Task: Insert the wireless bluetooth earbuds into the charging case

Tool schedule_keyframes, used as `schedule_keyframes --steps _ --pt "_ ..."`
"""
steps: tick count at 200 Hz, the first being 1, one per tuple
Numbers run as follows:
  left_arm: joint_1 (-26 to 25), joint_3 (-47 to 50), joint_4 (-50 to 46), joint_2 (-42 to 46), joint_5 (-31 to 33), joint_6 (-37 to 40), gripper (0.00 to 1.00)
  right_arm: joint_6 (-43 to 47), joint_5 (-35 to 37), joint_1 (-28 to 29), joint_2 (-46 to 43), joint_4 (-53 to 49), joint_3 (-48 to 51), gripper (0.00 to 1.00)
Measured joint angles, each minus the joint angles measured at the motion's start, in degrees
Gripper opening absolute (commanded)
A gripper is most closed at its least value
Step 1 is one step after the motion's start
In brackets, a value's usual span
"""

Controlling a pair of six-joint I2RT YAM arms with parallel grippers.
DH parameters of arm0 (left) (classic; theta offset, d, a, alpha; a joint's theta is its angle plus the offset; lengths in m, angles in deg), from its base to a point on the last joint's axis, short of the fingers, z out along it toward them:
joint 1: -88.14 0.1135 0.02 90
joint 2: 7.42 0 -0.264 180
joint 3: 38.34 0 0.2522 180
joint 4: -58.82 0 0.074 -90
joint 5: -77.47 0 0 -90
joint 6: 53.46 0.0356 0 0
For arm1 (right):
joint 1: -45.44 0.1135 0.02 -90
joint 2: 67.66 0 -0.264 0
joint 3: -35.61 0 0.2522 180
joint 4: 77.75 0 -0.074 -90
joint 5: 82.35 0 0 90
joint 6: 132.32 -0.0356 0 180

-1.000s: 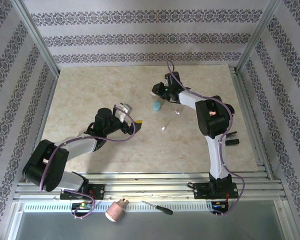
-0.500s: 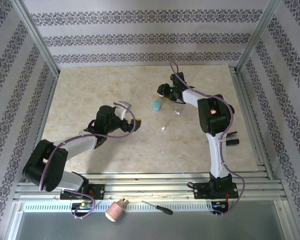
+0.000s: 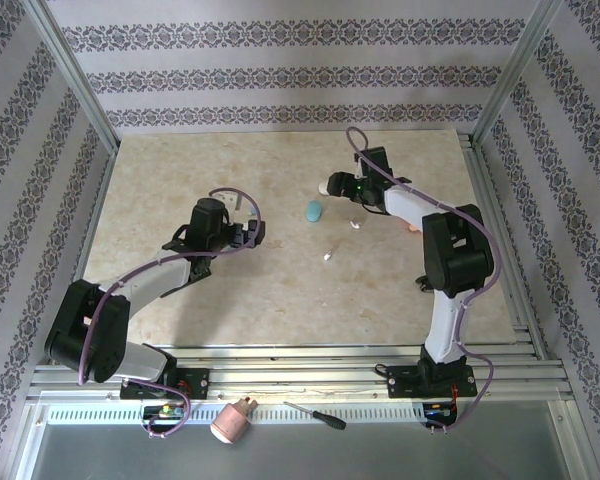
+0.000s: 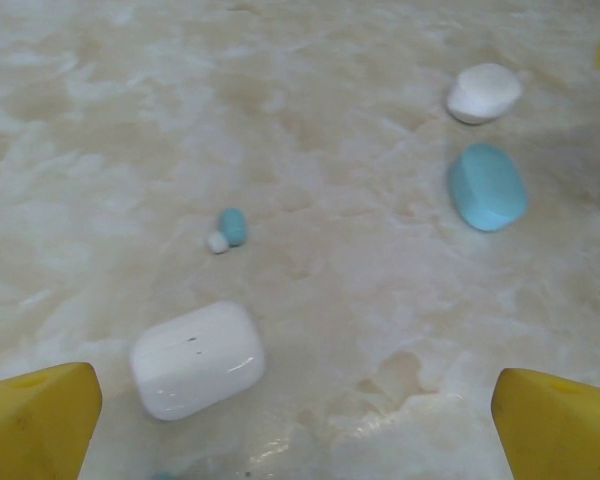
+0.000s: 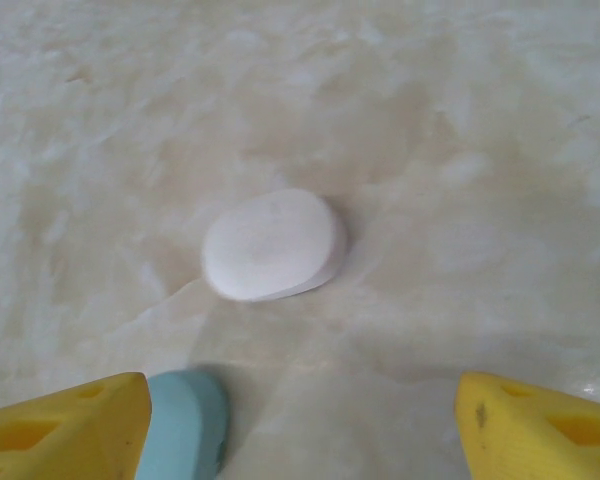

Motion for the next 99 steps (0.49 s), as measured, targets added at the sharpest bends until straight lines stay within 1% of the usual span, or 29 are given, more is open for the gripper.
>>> schedule_keyframes --steps 30,60,78,99 --pt "2.32 -0.26 -2.54 -0.87 0.55 -2.91 0.99 2.16 4.50 6.36 -1.33 -1.46 0.22 0.78" --pt "3.76 -0.24 -3.39 -0.94 0.55 -4.48 0.99 3.34 8.61 11.41 0.46 -4.52 -1.36 0.76" --pt "3.76 -0.09 -3.34 -0.92 0.11 -4.55 0.99 3.56 10.69 12.63 3.37 -6.12 -4.28 0.69" --pt "3.76 0.59 -3.37 -0.90 -0.59 -4.52 0.99 3.93 12.33 12.90 6.80 -7.96 -7.34 0.64"
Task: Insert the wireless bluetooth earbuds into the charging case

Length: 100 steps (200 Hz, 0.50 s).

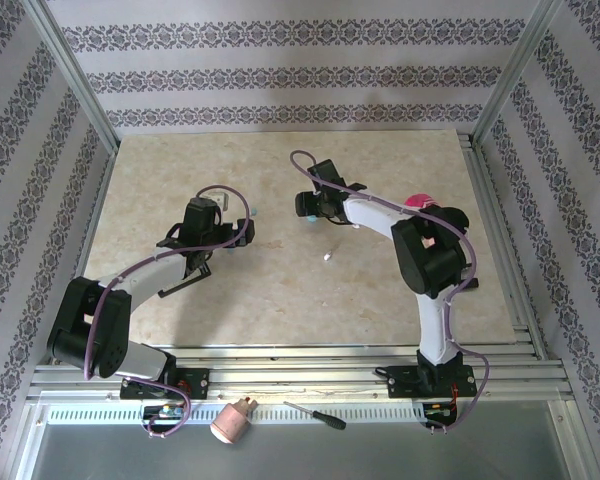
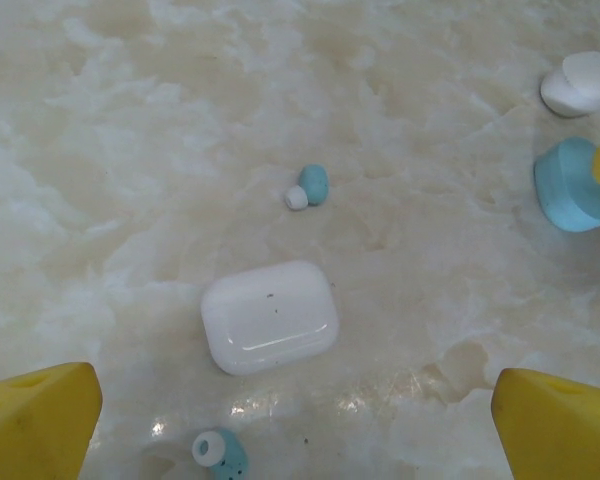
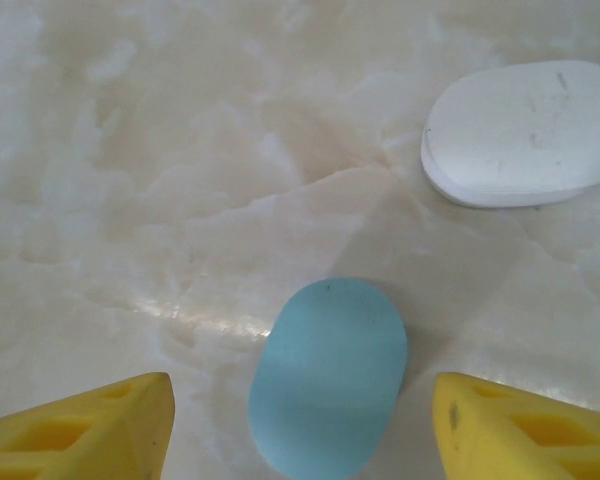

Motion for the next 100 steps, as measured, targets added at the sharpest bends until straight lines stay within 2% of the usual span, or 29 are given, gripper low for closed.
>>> schedule_keyframes --steps 52,74,100 --pt "0.00 0.31 0.04 0.11 -1.05 0.42 0.99 0.59 1.88 0.00 5.66 -4.98 -6.54 0.52" --pt "0.00 0.83 0.07 0.61 -1.70 0.46 0.99 0.68 1.97 0.00 6.62 -6.80 -8.35 0.51" --pt "0.00 1.01 0.07 0.70 -2.36 0.48 0.99 1.14 1.95 -0.02 6.80 -8.13 -9.14 0.45"
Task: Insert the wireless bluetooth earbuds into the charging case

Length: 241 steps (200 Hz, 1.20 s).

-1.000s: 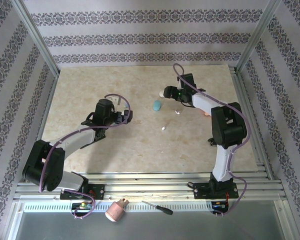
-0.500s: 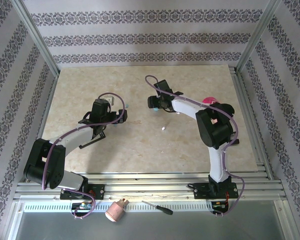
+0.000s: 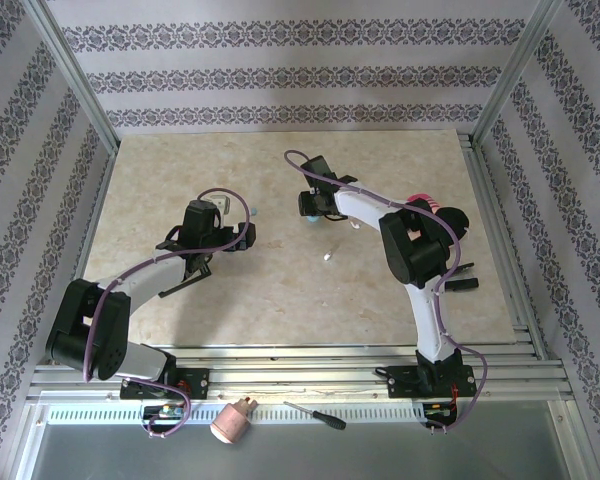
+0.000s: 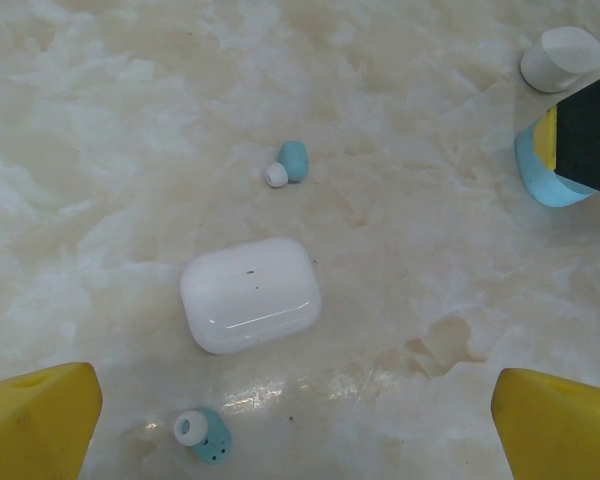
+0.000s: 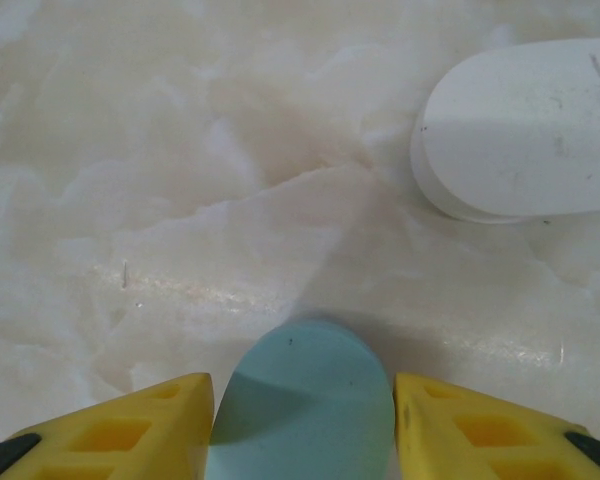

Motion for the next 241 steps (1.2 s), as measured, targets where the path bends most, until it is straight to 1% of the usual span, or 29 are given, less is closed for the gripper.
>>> schedule_keyframes --steps 20,33,65,102,124,135,146,157,169,189,200,210,228,241 --pt "0.00 0.00 0.00 0.04 -0.37 0.07 0.99 1.44 -0.63 -0.13 -0.07 0.11 0.02 0.45" --pt "0.00 0.00 0.00 0.11 -0.63 0.17 0.99 3.04 -2.97 -0.74 -0.57 1.25 1.05 0.45" --pt "0.00 0.20 0.02 0.52 -1.05 0.44 0.99 10.29 -13.14 -2.38 -3.52 1.53 5.01 0.44" --pt "0.02 0.26 0.02 0.68 -0.98 0.70 0.99 19.71 -22.01 -2.95 -6.19 -0.68 8.31 0.42" --pt "0.02 0.26 0.02 0.68 -1.01 0.63 0.99 23.91 -24.35 -2.14 -7.87 -1.95 10.67 0.42" --pt "0.02 0.26 0.02 0.68 -1.03 0.63 0.99 25.64 -24.83 -1.49 -8.31 -2.16 11.67 0.44" --pt "0.02 0.26 0.02 0.68 -1.03 0.61 0.99 26.82 -24.98 -0.76 -8.70 -1.84 12.52 0.46" --pt "0.02 0.26 0.02 0.68 -1.05 0.61 0.99 27.61 -24.72 -0.09 -9.33 -1.53 13.35 0.50" --pt "0.02 0.28 0.02 0.68 -1.05 0.61 0.99 27.82 -23.76 0.52 -10.38 -0.72 14.86 0.51" --pt "0.02 0.26 0.02 0.68 -1.07 0.59 0.99 26.34 -20.92 1.14 -13.03 1.09 18.23 0.59" --pt "0.02 0.26 0.02 0.68 -1.05 0.59 0.99 24.09 -18.27 1.36 -14.82 2.05 20.09 0.66" --pt "0.02 0.26 0.02 0.68 -1.07 0.59 0.99 21.59 -15.85 1.81 -16.37 2.93 21.51 0.70" --pt "0.09 0.28 0.07 0.68 -1.05 0.57 0.99 17.16 -10.36 3.10 -19.87 6.29 24.79 0.71" --pt "0.24 0.31 0.37 0.68 -1.05 0.55 0.99 13.84 -6.29 5.68 -22.77 9.60 27.91 0.72"
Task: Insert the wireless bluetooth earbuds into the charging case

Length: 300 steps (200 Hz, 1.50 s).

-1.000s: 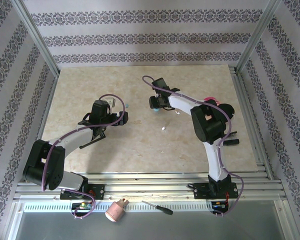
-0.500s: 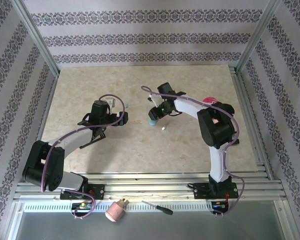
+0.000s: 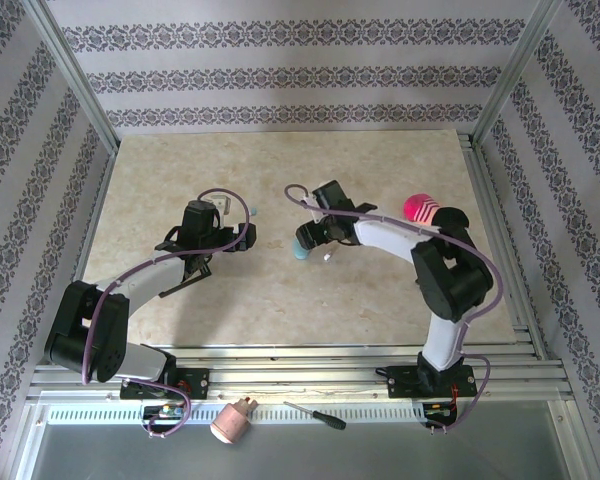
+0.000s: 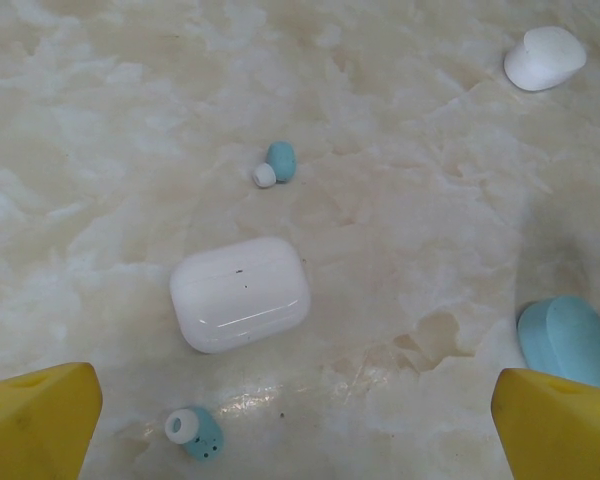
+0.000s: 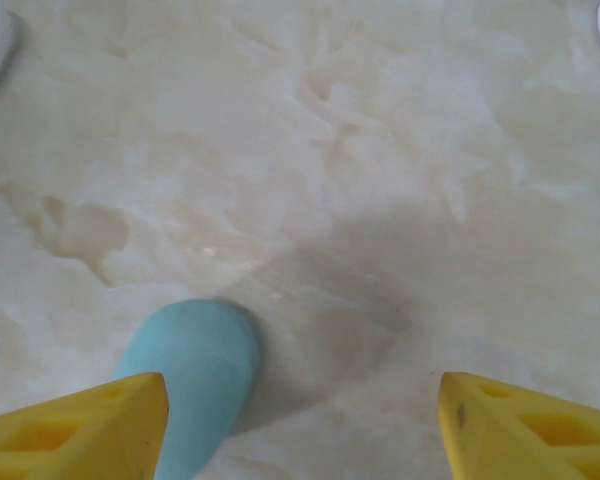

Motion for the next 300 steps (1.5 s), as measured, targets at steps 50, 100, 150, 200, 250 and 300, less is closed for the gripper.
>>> schedule_keyframes --steps 50,100,150,200,250,300 --pt "1.11 0.55 1.40 -0.59 -0.26 -0.46 0.99 -11.30 12.70 12.33 -2.03 7.26 3.89 0.79" --pt "2.03 0.57 1.64 -0.72 -0.44 -0.61 0.99 -17.70 17.55 13.00 1.40 8.48 3.80 0.77" --pt "2.03 0.70 1.81 -0.72 -0.44 -0.63 0.99 -19.67 17.55 11.87 2.97 4.87 2.10 0.72" --pt "2.03 1.77 2.86 -0.72 -0.46 -0.76 0.99 -20.92 16.26 10.16 4.48 1.46 -0.04 0.59" --pt "2.03 1.77 3.39 -0.72 -0.46 -1.29 0.99 -21.51 14.43 9.46 5.38 -0.87 -1.46 0.58" --pt "2.03 1.79 3.52 -0.72 -0.72 -1.68 0.99 -20.83 12.39 9.27 6.40 -2.71 -2.27 0.62"
